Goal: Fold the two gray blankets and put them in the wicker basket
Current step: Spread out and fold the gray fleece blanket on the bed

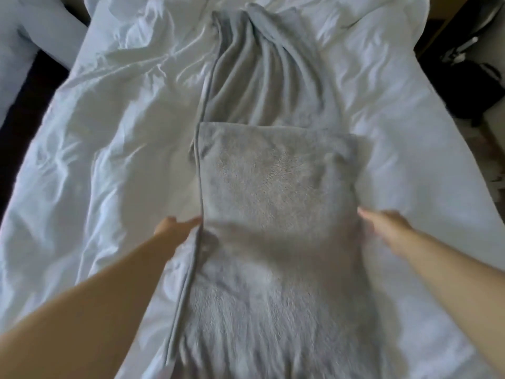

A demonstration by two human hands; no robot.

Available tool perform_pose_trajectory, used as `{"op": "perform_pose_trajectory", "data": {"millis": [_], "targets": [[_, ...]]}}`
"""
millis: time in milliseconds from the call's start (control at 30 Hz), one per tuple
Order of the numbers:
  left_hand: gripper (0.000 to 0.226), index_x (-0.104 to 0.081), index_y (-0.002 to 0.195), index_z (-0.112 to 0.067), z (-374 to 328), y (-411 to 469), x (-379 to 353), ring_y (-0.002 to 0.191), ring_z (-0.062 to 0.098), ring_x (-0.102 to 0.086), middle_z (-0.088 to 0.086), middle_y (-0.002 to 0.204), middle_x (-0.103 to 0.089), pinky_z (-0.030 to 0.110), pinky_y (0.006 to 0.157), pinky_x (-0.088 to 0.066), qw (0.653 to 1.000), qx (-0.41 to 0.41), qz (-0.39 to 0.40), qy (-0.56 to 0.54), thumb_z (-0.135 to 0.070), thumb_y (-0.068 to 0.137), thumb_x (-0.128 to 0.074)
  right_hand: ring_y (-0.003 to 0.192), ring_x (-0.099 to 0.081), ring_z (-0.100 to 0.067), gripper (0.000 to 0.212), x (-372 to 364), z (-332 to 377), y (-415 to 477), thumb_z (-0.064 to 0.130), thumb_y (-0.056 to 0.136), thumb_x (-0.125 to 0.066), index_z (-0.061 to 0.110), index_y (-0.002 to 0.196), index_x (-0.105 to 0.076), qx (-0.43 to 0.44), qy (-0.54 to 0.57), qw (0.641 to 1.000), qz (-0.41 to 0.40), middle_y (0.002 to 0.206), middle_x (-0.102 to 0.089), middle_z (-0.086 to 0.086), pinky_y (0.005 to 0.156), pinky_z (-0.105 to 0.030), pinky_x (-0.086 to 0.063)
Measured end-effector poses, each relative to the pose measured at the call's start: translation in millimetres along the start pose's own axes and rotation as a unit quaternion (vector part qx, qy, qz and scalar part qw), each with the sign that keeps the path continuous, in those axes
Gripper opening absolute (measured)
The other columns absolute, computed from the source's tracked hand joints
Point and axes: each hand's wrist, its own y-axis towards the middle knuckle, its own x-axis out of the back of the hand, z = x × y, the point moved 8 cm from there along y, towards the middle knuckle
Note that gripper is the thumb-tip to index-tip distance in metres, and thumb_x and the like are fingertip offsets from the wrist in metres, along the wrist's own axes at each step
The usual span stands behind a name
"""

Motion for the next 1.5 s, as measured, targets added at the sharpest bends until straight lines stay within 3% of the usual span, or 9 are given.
{"op": "perform_pose_trajectory", "data": {"millis": [133, 200, 333, 467, 633, 800, 1033, 1333, 1500], "targets": [[0.035, -0.062, 0.08, -0.002, 103, -32, -64, 0.061, 0.024, -0.055, 0.015, 0.074, -0.061, 0.025, 0.055, -0.041, 0.994, 0.08, 0.05, -0.058, -0.036, 0.084, -0.07, 0.089, -0.065, -0.032, 0.034, -40, -135, -39, 0.034, 0.083, -0.07, 0.003, 0.097, -0.07, -0.102, 0.035, 0.992, 0.066, 0.097, -0.07, -0.02, 0.082, -0.041, -0.052], [0.033, -0.06, 0.08, -0.005, 127, -48, -75, 0.06, 0.024, -0.056, 0.011, 0.072, -0.061, 0.025, 0.053, -0.041, 0.994, 0.077, 0.032, -0.075, -0.037, 0.086, -0.068, 0.093, -0.067, -0.034, 0.034, -49, -173, -59, 0.03, 0.082, -0.071, 0.003, 0.102, -0.071, -0.1, 0.062, 0.992, 0.055, 0.099, -0.071, -0.019, 0.087, -0.047, -0.054], [0.04, -0.063, 0.082, -0.009, 157, -81, -84, 0.073, 0.03, -0.066, 0.011, 0.078, -0.067, 0.035, 0.066, -0.056, 0.992, 0.09, 0.034, -0.084, -0.049, 0.084, -0.064, 0.076, -0.072, -0.033, 0.027, -69, -225, -91, 0.021, 0.081, -0.072, 0.003, 0.1, -0.069, -0.14, 0.216, 0.964, 0.07, 0.087, -0.074, -0.017, 0.062, -0.036, -0.058], [0.038, -0.065, 0.078, -0.011, 182, -114, -85, 0.068, 0.027, -0.065, 0.01, 0.072, -0.068, 0.027, 0.056, -0.049, 0.99, 0.079, 0.022, -0.118, -0.048, 0.084, -0.064, 0.093, -0.07, -0.035, 0.031, -81, -276, -116, 0.027, 0.087, -0.066, 0.007, 0.11, -0.067, -0.186, 0.292, 0.928, 0.136, 0.103, -0.073, -0.015, 0.083, -0.045, -0.055], [0.033, -0.07, 0.083, -0.016, 227, -162, -97, 0.068, 0.02, -0.066, 0.003, 0.072, -0.07, 0.024, 0.054, -0.048, 0.983, 0.081, 0.04, -0.162, -0.05, 0.081, -0.067, 0.091, -0.071, -0.025, 0.031, -80, -334, -173, 0.035, 0.077, -0.075, 0.018, 0.102, -0.07, -0.216, 0.2, 0.933, 0.206, 0.097, -0.075, -0.001, 0.07, -0.035, -0.05], [0.025, -0.062, 0.083, -0.002, 293, -217, -124, 0.053, 0.021, -0.059, 0.011, 0.063, -0.065, 0.026, 0.052, -0.044, 0.983, 0.084, 0.158, -0.038, -0.025, 0.082, -0.072, 0.05, -0.05, -0.014, 0.015, -72, -387, -240, 0.024, 0.071, -0.082, 0.011, 0.075, -0.074, -0.149, -0.007, 0.966, 0.211, 0.053, -0.06, 0.004, 0.048, -0.022, -0.033], [0.016, -0.062, 0.089, -0.014, 331, -265, -98, 0.08, 0.024, -0.063, 0.009, 0.083, -0.066, 0.038, 0.077, -0.054, 0.952, 0.085, 0.032, -0.292, -0.03, 0.09, -0.062, 0.061, -0.055, -0.02, 0.009, -44, -409, -300, 0.008, 0.089, -0.058, 0.008, 0.082, -0.063, -0.139, 0.229, 0.959, 0.094, 0.069, -0.062, -0.007, 0.058, -0.03, -0.048], [0.025, -0.056, 0.114, -0.014, 315, -300, -92, 0.079, 0.02, -0.06, 0.004, 0.088, -0.059, 0.037, 0.076, -0.055, 0.925, 0.045, -0.024, -0.377, -0.03, 0.096, -0.053, 0.06, -0.057, -0.017, 0.008, -32, -389, -313, 0.013, 0.089, -0.058, 0.009, 0.088, -0.064, -0.125, 0.123, 0.979, 0.103, 0.07, -0.063, -0.004, 0.054, -0.027, -0.048], [0.011, -0.053, 0.108, -0.018, 314, -284, -103, 0.072, 0.019, -0.06, 0.006, 0.086, -0.062, 0.028, 0.058, -0.05, 0.928, 0.069, -0.068, -0.361, -0.023, 0.099, -0.047, 0.077, -0.055, -0.025, 0.008, -35, -349, -252, 0.017, 0.092, -0.053, 0.011, 0.094, -0.057, -0.06, 0.023, 0.997, 0.032, 0.082, -0.057, -0.007, 0.075, -0.039, -0.05]]}}
